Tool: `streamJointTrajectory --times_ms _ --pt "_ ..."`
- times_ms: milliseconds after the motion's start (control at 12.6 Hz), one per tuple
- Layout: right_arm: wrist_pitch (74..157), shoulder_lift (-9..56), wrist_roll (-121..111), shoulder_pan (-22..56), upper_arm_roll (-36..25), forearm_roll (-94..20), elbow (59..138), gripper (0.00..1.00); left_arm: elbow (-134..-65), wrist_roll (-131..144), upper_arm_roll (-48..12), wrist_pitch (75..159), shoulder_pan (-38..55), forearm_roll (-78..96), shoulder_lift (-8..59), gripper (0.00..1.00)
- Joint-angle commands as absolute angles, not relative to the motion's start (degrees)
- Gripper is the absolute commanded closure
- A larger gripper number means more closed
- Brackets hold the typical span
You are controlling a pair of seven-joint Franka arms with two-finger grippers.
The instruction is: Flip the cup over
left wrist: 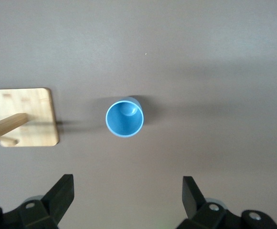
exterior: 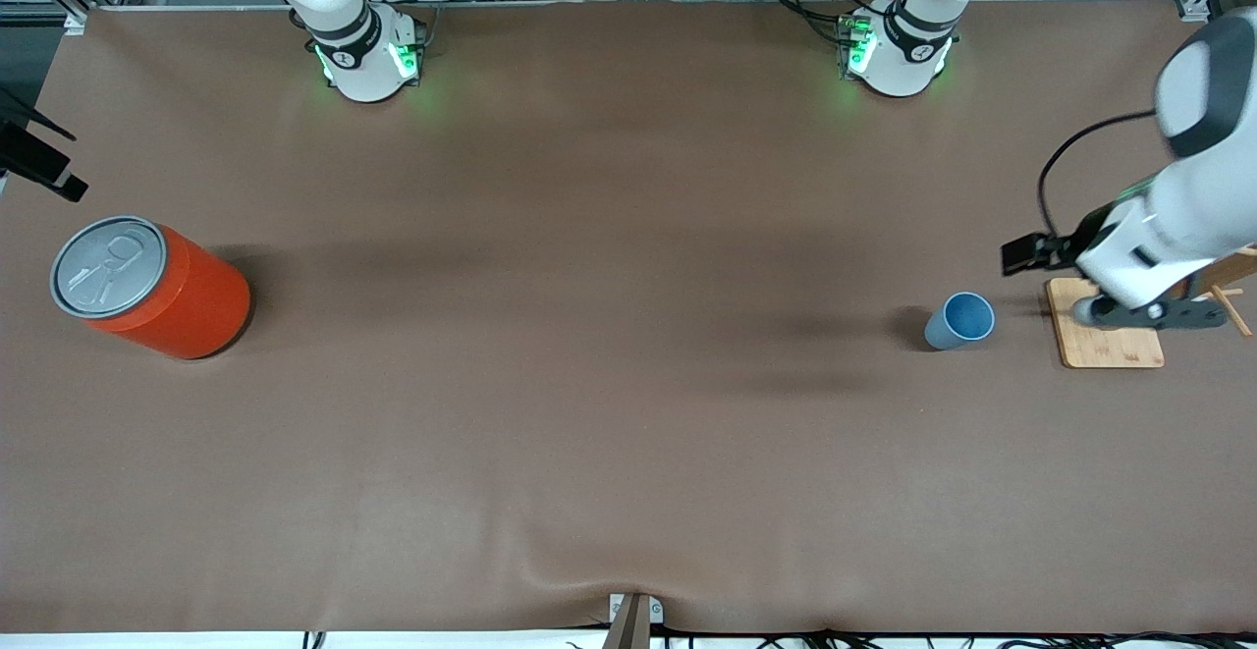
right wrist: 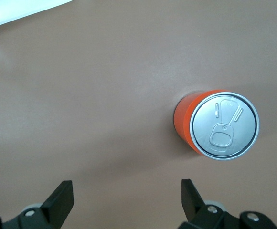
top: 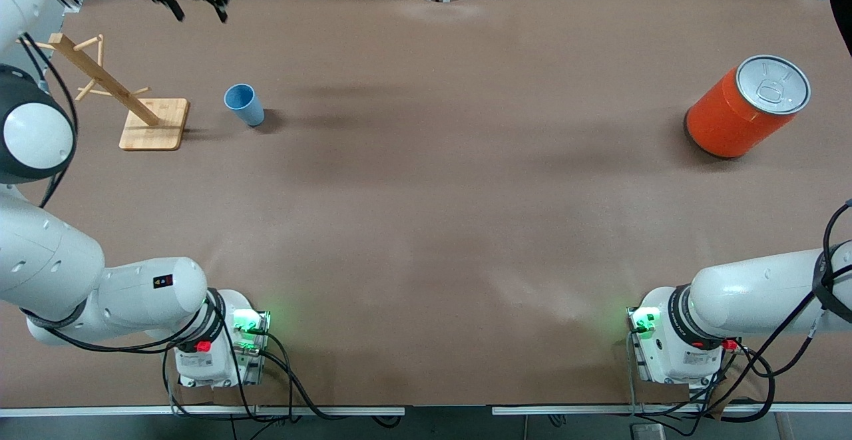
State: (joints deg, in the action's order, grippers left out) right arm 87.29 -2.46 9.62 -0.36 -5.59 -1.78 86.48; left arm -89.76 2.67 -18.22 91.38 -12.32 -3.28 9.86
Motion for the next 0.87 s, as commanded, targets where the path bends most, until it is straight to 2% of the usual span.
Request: streamJointTrajectory --times_ms 0,237,554,791 --pt "86.75 -2.81 10.20 -1.67 -4.48 -0.18 86.13 0.00 -83.50 1.49 -19.86 83.16 -12.65 -4.22 8.55 0.00" --pt "86.57 -2.64 10.28 -1.67 -2.64 1.23 86.57 0.00 -85.33 2.02 -19.78 82.71 -12.74 -2.64 1.08 0.00" --pt "86.48 -2.37 10.28 -1.85 -2.72 1.14 86.66 0.00 -92.09 3.60 -19.77 84.54 -13.10 -0.26 -5.52 0.00" --pt "86.13 -2.37 10.28 -1.85 -2.72 1.14 86.57 0.00 -92.73 4.66 -19.51 84.99 -13.10 0.09 -6.24 0.00"
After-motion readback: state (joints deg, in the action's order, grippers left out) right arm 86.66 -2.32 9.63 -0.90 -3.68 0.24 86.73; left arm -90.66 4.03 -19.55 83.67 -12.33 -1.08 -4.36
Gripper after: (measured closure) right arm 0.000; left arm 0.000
